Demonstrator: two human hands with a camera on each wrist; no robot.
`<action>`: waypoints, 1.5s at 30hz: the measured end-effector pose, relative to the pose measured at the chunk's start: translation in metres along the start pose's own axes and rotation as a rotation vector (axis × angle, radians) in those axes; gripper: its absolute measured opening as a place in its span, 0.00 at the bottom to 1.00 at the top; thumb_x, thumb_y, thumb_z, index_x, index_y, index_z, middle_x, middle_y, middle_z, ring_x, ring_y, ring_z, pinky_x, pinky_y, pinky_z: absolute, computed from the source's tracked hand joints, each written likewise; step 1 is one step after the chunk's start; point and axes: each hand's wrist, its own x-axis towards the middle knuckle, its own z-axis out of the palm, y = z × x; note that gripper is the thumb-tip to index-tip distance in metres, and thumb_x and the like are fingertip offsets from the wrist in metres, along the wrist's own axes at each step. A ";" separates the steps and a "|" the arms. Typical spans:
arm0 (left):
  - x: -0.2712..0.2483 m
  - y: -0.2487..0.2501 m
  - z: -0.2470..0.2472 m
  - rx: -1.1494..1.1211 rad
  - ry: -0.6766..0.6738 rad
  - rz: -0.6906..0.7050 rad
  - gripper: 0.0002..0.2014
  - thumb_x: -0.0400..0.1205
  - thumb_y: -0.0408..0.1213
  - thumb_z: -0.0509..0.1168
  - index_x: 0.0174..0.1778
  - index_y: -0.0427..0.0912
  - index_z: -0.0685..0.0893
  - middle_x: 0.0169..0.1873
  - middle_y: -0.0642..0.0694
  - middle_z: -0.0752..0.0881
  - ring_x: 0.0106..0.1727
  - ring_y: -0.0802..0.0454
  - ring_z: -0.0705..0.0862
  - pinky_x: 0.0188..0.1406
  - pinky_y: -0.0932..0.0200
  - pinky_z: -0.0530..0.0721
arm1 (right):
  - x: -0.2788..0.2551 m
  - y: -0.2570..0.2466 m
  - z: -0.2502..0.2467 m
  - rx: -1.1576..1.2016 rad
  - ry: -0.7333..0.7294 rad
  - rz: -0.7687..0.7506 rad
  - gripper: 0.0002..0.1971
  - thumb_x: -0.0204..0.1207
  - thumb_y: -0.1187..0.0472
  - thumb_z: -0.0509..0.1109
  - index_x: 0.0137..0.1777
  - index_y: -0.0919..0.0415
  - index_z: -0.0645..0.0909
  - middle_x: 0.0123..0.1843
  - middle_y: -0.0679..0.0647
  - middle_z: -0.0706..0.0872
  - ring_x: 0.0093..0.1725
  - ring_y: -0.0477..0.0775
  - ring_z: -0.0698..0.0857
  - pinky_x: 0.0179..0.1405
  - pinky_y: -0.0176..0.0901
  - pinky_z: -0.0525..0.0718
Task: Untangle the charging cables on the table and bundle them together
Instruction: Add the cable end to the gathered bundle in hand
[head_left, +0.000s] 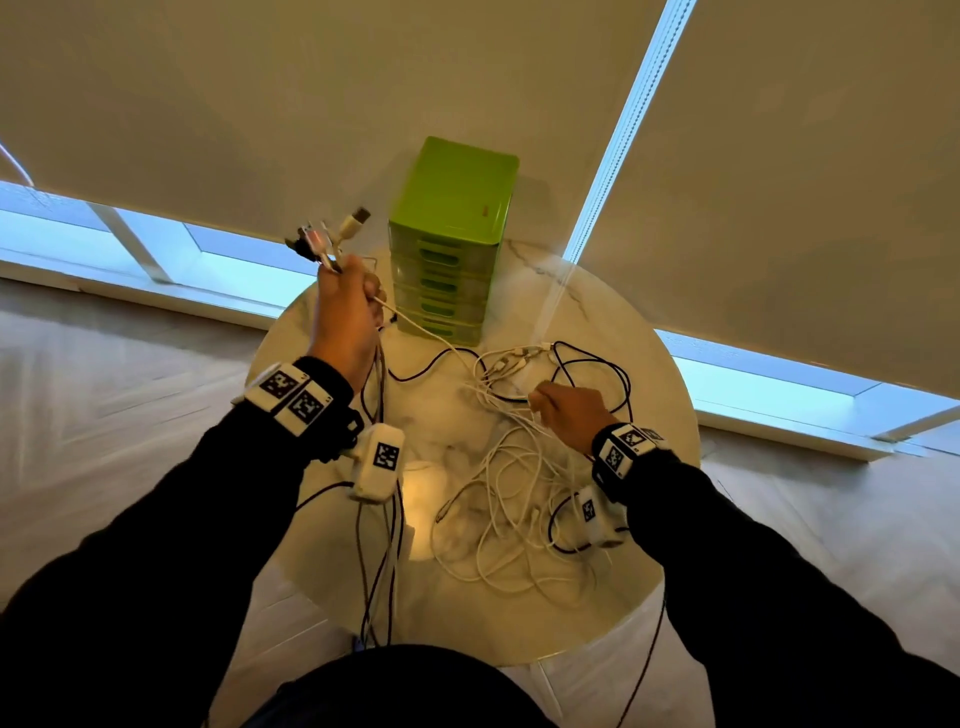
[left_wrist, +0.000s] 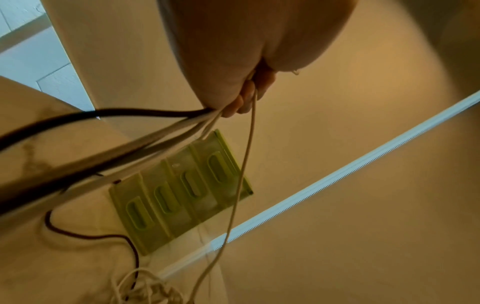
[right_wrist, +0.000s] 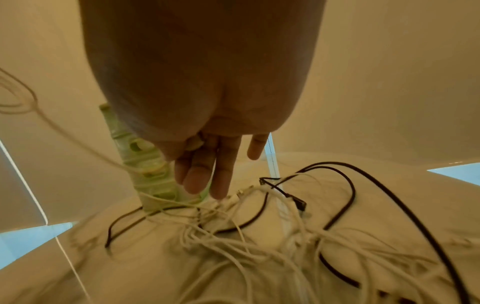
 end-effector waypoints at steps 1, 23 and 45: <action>-0.008 -0.002 0.004 -0.009 -0.030 0.008 0.12 0.92 0.36 0.50 0.41 0.48 0.66 0.27 0.54 0.69 0.23 0.61 0.65 0.24 0.65 0.64 | 0.001 -0.003 -0.004 0.028 0.028 0.005 0.14 0.89 0.47 0.52 0.51 0.49 0.77 0.46 0.51 0.89 0.50 0.61 0.87 0.62 0.59 0.77; -0.109 -0.064 0.124 0.147 -0.651 -0.055 0.13 0.93 0.46 0.51 0.47 0.48 0.74 0.35 0.52 0.76 0.31 0.58 0.72 0.31 0.64 0.72 | -0.144 -0.013 -0.077 0.528 0.384 0.102 0.13 0.91 0.54 0.57 0.56 0.61 0.81 0.34 0.40 0.77 0.30 0.35 0.79 0.34 0.28 0.75; -0.161 -0.081 0.135 -0.138 -0.878 -0.605 0.15 0.93 0.42 0.51 0.41 0.44 0.71 0.31 0.50 0.73 0.25 0.58 0.66 0.24 0.65 0.65 | -0.192 0.039 0.023 0.386 0.190 0.187 0.31 0.77 0.44 0.75 0.77 0.45 0.70 0.69 0.56 0.80 0.67 0.53 0.79 0.70 0.36 0.74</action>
